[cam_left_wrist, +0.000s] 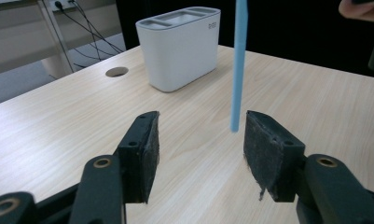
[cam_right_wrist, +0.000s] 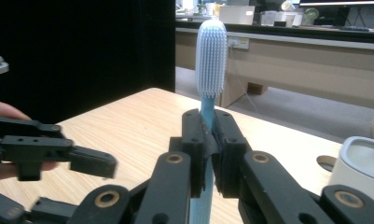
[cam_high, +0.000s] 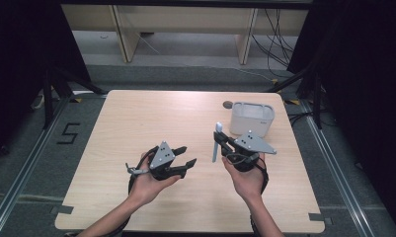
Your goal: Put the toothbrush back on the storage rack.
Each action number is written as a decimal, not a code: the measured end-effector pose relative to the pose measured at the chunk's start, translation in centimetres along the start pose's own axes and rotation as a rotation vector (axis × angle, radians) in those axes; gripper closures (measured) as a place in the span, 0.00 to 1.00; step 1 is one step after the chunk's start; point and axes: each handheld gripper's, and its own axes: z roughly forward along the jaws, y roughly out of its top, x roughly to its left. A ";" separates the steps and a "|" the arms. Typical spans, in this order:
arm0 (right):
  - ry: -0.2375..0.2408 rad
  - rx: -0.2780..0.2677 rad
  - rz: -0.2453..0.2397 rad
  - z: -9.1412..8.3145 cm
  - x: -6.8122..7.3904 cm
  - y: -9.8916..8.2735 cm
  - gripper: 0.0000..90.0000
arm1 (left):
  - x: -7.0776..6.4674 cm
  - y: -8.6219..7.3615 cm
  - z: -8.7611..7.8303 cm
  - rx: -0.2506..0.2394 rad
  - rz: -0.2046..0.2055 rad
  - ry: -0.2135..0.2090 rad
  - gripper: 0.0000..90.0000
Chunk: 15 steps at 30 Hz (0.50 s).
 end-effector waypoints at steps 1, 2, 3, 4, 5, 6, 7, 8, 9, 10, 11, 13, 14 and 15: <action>-0.004 0.010 0.012 -0.1 0.0 0.0 0.94 | 0.2 -0.3 -0.3 -0.002 -0.006 0.008 0.50; -0.008 0.004 0.008 -0.1 -0.1 0.0 0.94 | 0.3 -0.5 -0.4 -0.007 -0.011 0.013 0.50; -0.021 0.010 0.008 -0.2 -0.2 0.0 0.94 | 0.4 -0.7 -0.6 -0.002 -0.010 0.019 0.50; -0.014 0.012 0.013 -0.2 -0.2 0.0 0.94 | 0.6 -1.0 -0.9 -0.003 -0.010 0.028 0.49; -0.021 0.009 0.002 -0.3 -0.4 0.0 0.94 | 0.7 -1.1 -1.0 -0.008 -0.011 0.032 0.49; -0.021 0.020 0.013 -0.3 -0.4 0.0 0.94 | 0.8 -1.3 -1.2 -0.006 -0.013 0.037 0.49; -0.030 0.015 -0.002 -0.3 -0.5 0.0 0.94 | 0.9 -1.5 -1.4 -0.008 -0.016 0.040 0.49; -0.030 0.014 0.003 -0.3 -0.6 -0.1 0.94 | 1.0 -1.7 -1.7 -0.008 -0.016 0.046 0.48; -0.028 0.011 0.012 -0.3 -0.7 -0.1 0.94 | 1.0 -1.9 -1.9 -0.013 -0.017 0.051 0.48; -0.043 0.018 0.017 -0.4 -0.7 -0.1 0.94 | 1.1 -2.1 -2.0 -0.018 -0.018 0.054 0.48; -0.037 0.012 -0.003 -0.4 -0.9 -0.2 0.94 | 1.1 -2.4 -2.3 -0.015 -0.021 0.063 0.48; -0.048 0.022 -0.005 -0.5 -1.1 -0.2 0.94 | 1.2 -2.9 -2.8 -0.018 -0.030 0.070 0.48; -0.049 0.024 -0.007 -0.6 -1.2 -0.3 0.94 | 1.3 -3.1 -2.9 -0.022 -0.037 0.072 0.48; -0.046 0.018 0.009 -0.5 -1.1 -0.3 0.94 | 1.3 -3.5 -3.2 -0.023 -0.048 0.074 0.48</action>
